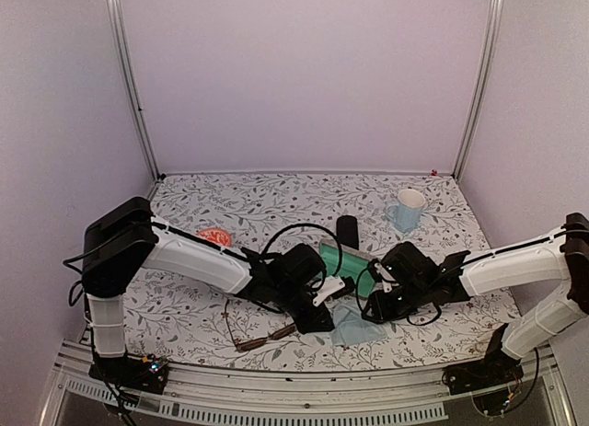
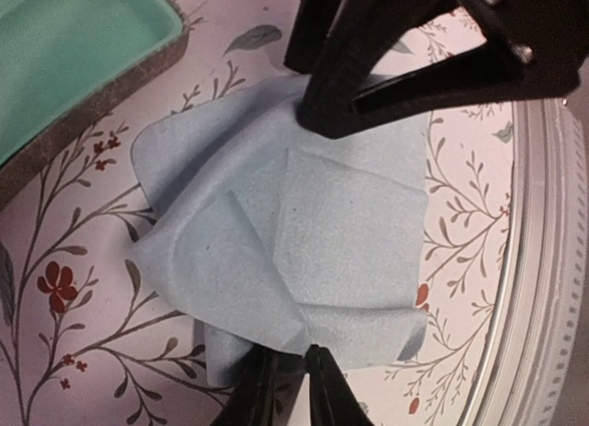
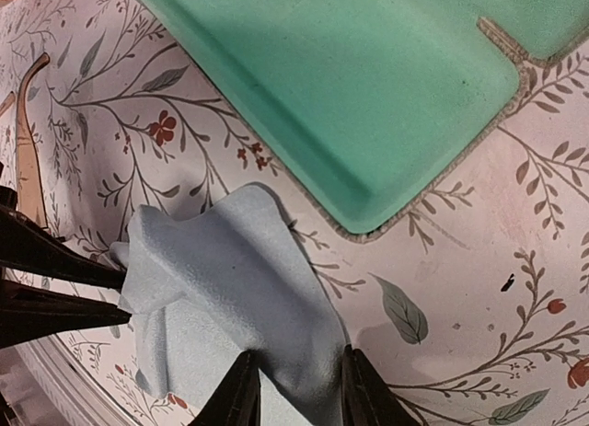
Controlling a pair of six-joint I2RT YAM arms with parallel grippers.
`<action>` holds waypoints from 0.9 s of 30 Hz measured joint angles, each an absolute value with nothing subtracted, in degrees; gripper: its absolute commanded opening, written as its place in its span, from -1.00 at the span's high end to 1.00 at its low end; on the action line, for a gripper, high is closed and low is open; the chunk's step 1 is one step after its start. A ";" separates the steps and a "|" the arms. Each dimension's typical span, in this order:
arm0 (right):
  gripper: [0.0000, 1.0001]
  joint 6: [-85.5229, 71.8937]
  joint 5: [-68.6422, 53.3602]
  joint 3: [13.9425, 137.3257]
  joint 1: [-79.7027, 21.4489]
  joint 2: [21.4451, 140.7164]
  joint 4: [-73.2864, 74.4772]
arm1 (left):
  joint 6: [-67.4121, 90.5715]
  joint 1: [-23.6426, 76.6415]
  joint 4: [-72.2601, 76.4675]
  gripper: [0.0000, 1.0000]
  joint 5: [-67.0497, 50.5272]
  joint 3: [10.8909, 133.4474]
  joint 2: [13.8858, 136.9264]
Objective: Organize the sunglasses
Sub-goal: Adjust the glasses cleaning cloth at the center of the board.
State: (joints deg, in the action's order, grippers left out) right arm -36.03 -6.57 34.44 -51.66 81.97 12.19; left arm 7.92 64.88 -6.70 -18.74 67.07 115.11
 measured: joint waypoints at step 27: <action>0.31 -35.97 -6.17 32.56 -49.78 75.88 12.51 | 4.97 61.30 -9.58 1.00 -23.59 69.78 112.49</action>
